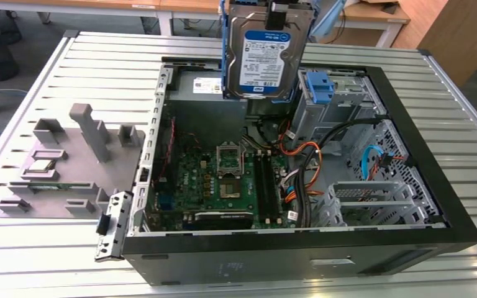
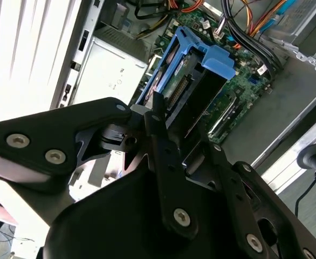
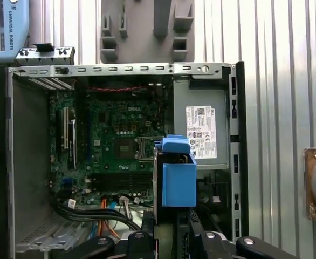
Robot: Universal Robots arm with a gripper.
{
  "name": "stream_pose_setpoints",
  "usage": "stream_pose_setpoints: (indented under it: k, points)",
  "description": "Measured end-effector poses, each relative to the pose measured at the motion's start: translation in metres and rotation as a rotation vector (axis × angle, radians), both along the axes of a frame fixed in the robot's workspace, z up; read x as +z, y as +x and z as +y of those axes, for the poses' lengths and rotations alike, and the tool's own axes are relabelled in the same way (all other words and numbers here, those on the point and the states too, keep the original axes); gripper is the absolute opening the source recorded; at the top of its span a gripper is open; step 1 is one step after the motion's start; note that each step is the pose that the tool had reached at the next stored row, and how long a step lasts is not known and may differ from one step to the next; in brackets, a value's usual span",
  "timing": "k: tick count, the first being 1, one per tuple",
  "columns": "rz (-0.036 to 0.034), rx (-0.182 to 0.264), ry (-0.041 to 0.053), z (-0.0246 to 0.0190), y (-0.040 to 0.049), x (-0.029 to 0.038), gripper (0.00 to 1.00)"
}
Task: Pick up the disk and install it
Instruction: 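Pick up the disk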
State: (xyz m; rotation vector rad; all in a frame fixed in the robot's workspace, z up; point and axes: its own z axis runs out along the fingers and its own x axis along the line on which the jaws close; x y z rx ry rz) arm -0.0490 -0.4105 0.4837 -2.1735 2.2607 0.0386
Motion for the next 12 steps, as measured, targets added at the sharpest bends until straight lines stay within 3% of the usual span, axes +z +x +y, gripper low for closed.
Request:
stream_pose_setpoints:
  k: [7,12]
  points:
    - [0.0000,0.000,-0.0029,-0.0126,0.0002,0.0000,0.35]
    - [0.0000,0.000,-0.0047,-0.0250,0.0003,0.0000,0.35]
